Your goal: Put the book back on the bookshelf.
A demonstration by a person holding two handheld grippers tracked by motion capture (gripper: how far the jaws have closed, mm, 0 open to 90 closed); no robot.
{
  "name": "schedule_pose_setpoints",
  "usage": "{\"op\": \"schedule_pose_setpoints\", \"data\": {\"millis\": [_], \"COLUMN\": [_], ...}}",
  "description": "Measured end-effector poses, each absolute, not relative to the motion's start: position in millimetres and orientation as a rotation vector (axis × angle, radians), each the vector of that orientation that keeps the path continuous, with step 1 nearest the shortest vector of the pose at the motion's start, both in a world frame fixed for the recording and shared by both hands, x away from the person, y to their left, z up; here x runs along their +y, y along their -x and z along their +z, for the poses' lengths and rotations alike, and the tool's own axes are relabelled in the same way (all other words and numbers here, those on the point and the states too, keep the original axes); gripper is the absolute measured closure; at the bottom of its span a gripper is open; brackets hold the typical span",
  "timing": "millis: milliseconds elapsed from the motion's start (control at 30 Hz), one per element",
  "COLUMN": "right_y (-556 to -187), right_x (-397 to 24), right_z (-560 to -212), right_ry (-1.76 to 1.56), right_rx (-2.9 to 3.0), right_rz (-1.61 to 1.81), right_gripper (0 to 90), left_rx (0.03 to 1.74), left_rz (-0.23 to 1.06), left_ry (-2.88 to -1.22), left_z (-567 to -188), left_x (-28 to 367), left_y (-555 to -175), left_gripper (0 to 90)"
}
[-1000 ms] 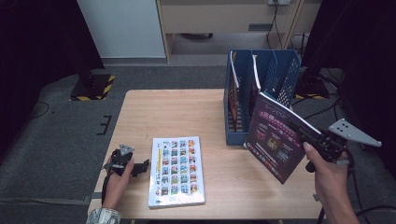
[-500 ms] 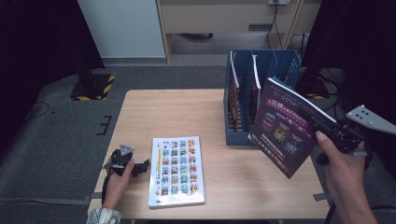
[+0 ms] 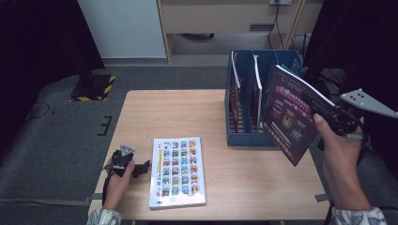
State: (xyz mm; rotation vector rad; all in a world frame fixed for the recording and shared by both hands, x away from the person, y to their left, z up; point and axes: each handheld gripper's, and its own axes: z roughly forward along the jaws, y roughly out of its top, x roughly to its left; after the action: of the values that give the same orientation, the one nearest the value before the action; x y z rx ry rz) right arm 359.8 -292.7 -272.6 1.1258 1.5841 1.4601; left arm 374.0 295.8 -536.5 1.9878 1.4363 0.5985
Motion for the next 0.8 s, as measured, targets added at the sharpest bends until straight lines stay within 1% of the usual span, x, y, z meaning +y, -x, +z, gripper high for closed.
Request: {"op": "schedule_pose_setpoints", "data": {"millis": [433,800], "right_y": [-404,-432], "right_x": [-282,-271], "right_z": [-273,-277], "right_ry": [-1.177,-1.196], "right_rx": [1.565,1.555], "right_rz": [1.361,1.342], "right_gripper": [84.0,83.9], "left_rx": [1.436,1.435], "left_rz": [0.598,0.598], "left_ry": [-1.988,-1.989], "left_z": [-537,-537], "left_x": [296,296], "left_y": [-374,-374], "left_gripper": [1.3,1.2]}}
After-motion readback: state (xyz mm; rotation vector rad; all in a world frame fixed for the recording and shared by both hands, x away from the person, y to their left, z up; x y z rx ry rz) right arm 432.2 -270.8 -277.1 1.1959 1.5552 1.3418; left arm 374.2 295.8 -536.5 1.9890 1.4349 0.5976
